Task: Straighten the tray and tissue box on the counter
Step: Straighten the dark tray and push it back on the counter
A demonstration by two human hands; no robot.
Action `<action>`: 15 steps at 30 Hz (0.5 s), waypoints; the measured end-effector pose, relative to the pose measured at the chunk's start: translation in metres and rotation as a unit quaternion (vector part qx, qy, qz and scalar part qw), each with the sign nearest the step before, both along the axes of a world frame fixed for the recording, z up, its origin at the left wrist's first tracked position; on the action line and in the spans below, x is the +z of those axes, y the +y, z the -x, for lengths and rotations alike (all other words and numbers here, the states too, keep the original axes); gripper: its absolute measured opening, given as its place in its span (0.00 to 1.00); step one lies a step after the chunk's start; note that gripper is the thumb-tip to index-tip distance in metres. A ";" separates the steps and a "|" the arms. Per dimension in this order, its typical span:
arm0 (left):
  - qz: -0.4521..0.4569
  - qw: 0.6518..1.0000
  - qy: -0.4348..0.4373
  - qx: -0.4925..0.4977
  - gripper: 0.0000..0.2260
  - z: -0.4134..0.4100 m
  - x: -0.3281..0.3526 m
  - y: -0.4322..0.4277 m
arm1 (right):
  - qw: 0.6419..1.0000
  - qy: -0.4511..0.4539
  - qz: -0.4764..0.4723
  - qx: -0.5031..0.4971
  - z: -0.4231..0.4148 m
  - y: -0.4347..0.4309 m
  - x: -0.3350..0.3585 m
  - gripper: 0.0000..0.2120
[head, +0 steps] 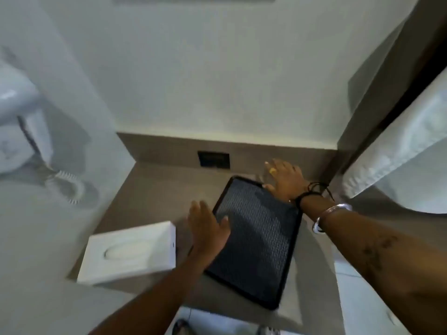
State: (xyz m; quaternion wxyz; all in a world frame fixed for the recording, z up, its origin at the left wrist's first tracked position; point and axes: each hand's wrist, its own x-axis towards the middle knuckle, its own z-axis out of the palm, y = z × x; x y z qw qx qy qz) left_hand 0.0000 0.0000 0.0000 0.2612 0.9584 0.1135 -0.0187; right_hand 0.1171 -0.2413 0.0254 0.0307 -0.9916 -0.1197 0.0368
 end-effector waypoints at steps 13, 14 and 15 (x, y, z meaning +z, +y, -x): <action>0.227 0.877 0.222 0.360 0.20 0.084 -0.064 -0.002 | 0.984 0.109 -0.025 -0.136 0.006 -0.019 -0.098 0.26; 0.257 0.877 0.200 0.352 0.17 0.083 -0.065 -0.004 | 0.984 0.103 -0.024 -0.143 0.005 -0.020 -0.099 0.25; 0.270 0.883 0.179 0.338 0.14 0.080 -0.066 -0.005 | 0.983 0.099 -0.028 -0.152 0.003 -0.022 -0.100 0.23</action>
